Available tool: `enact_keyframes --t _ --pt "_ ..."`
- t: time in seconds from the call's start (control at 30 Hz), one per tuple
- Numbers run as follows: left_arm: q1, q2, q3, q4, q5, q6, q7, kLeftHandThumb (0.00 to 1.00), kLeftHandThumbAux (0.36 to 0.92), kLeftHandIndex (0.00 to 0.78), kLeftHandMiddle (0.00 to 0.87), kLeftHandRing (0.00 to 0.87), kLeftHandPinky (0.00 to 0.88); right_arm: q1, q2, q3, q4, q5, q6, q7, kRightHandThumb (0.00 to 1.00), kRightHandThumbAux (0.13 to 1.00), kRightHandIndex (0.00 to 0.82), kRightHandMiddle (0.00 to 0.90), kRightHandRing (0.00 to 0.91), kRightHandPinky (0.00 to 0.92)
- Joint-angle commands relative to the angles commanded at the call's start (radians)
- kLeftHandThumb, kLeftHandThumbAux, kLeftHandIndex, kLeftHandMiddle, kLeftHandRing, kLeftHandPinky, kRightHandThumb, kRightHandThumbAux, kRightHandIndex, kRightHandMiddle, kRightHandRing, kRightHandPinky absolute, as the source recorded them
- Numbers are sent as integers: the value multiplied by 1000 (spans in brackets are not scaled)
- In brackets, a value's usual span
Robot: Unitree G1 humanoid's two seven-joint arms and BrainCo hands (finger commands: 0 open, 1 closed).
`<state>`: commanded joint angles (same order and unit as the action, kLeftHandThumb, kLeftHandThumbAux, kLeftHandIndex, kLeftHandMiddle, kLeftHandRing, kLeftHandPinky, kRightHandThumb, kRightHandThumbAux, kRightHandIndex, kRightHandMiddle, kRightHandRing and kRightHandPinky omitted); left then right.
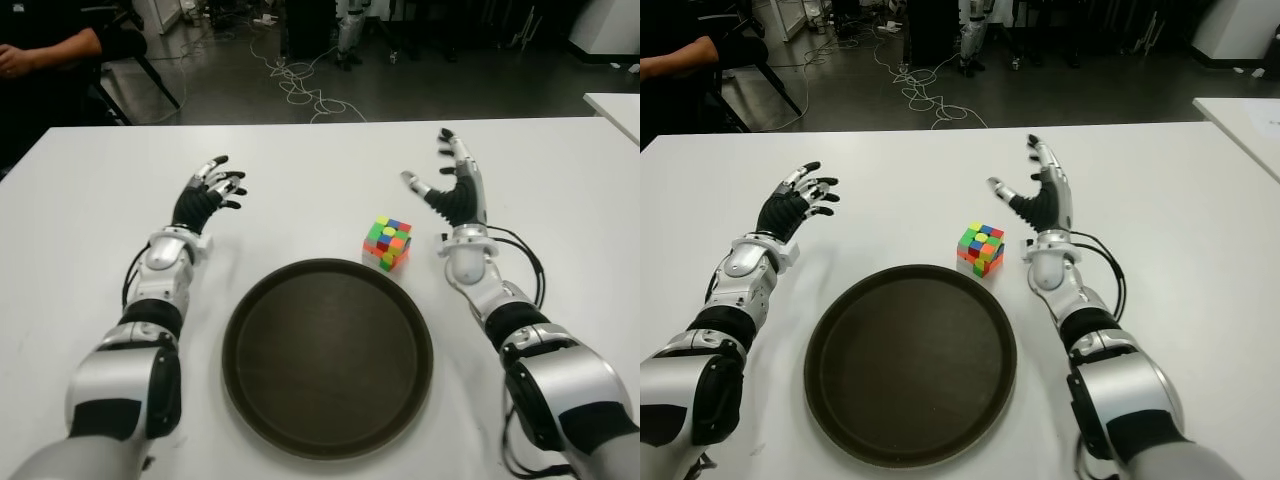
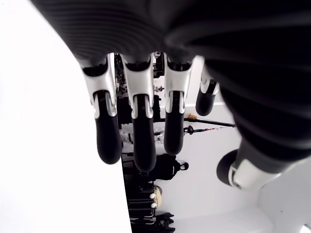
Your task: Pick up the Rubik's Cube and put it in the plate
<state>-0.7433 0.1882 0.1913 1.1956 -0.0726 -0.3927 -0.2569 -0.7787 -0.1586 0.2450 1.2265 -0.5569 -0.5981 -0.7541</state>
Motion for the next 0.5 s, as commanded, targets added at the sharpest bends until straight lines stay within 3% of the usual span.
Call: enact_keyframes --t 0.27,0.5 --pt "9 -5 -4 -9 6 -3 19 381 627 116 292 360 429 -66 14 117 65 -107 172 18 7 442 0 1 1 3" --pt "13 -9 -9 -12 10 -10 28 377 614 117 292 360 430 -65 7 168 69 -136 218 16 23 434 0 0 0 0"
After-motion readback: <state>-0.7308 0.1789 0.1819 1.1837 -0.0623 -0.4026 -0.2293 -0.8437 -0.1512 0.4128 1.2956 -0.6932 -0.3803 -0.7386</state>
